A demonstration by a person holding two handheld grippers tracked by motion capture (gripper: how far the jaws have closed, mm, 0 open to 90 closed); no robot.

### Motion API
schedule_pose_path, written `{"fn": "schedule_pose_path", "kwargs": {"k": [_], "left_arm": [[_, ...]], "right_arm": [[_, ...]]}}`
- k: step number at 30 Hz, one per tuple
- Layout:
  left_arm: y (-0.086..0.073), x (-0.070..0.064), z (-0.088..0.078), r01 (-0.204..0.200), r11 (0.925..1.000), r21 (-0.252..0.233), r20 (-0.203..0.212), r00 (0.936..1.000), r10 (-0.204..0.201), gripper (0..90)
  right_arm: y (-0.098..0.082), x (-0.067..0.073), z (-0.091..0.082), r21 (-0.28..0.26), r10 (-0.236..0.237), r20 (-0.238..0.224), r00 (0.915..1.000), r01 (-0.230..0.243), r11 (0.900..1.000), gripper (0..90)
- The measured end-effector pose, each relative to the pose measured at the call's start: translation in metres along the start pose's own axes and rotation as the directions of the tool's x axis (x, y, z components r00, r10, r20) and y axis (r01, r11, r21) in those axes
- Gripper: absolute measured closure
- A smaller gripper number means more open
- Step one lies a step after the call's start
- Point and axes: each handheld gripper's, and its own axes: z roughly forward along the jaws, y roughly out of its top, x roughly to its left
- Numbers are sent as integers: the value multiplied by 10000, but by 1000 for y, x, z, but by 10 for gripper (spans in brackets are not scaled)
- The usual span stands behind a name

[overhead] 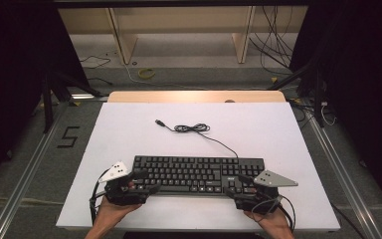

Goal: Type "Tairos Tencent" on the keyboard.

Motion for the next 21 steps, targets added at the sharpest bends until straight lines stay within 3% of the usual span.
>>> {"fn": "schedule_pose_path", "kwargs": {"k": [21], "left_arm": [[-1,10,-3,409,9991,71,-648,9971,-404,246]], "right_arm": [[27,15,43,353,-420,-527,9977,439,9984,316]]}}
